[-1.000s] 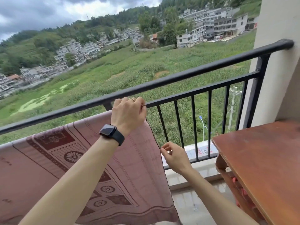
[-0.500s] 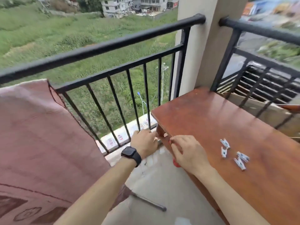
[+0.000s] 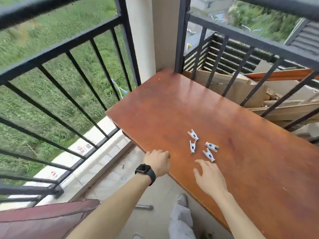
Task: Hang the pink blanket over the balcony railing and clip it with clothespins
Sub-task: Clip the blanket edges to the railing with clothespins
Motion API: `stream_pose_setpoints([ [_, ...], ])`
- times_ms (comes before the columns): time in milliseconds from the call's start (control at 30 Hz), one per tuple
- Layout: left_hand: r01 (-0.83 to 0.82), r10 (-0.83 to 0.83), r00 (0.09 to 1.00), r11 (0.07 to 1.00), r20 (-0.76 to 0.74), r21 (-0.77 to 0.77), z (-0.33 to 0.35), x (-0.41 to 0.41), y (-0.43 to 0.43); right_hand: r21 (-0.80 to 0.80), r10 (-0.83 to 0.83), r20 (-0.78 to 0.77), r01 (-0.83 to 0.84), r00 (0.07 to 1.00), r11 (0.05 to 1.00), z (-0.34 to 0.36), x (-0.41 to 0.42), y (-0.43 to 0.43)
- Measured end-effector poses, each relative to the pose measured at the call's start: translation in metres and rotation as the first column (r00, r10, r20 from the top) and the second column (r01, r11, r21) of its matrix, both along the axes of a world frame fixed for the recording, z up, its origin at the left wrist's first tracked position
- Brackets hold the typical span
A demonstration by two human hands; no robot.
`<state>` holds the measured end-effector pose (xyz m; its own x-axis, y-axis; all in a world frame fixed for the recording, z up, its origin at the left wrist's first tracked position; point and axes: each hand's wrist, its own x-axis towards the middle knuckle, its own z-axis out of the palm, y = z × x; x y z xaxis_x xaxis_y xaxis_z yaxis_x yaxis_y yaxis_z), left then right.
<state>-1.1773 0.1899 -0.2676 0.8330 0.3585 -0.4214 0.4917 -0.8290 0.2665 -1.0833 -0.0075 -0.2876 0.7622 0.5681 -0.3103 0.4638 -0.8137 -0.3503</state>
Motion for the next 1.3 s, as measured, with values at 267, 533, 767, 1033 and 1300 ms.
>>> stream_pose_setpoints([
  [267, -0.216, 0.199, 0.968, 0.971, -0.151, -0.1, -0.065, 0.138, -0.02, 0.052, -0.087, -0.125, 0.095, 0.988, 0.994, -0.05, 0.133, 0.035],
  [533, -0.359, 0.331, 0.927, 0.919, -0.175, -0.164, -0.138, 0.216, -0.032, -0.108, 0.045, -0.198, -0.067, 0.979, 0.992, -0.111, 0.232, 0.097],
  [767, -0.549, 0.536, 0.834, 0.784, -0.133, -0.29, -0.141, 0.17, 0.026, -0.073, 0.043, -0.256, -0.063, 0.966, 0.995, -0.139, 0.232, 0.107],
  [1033, -0.696, 0.838, 0.544, 0.425, -0.039, -0.579, -0.048, 0.042, 0.089, 0.401, 0.059, -0.622, 0.253, 0.781, 0.881, -0.035, 0.129, 0.156],
  [1300, -0.628, 0.887, 0.453, 0.387, 0.088, -0.674, 0.036, -0.103, 0.11, 0.594, 0.441, -0.678, 0.086, 0.588, 0.799, 0.038, -0.012, 0.22],
])
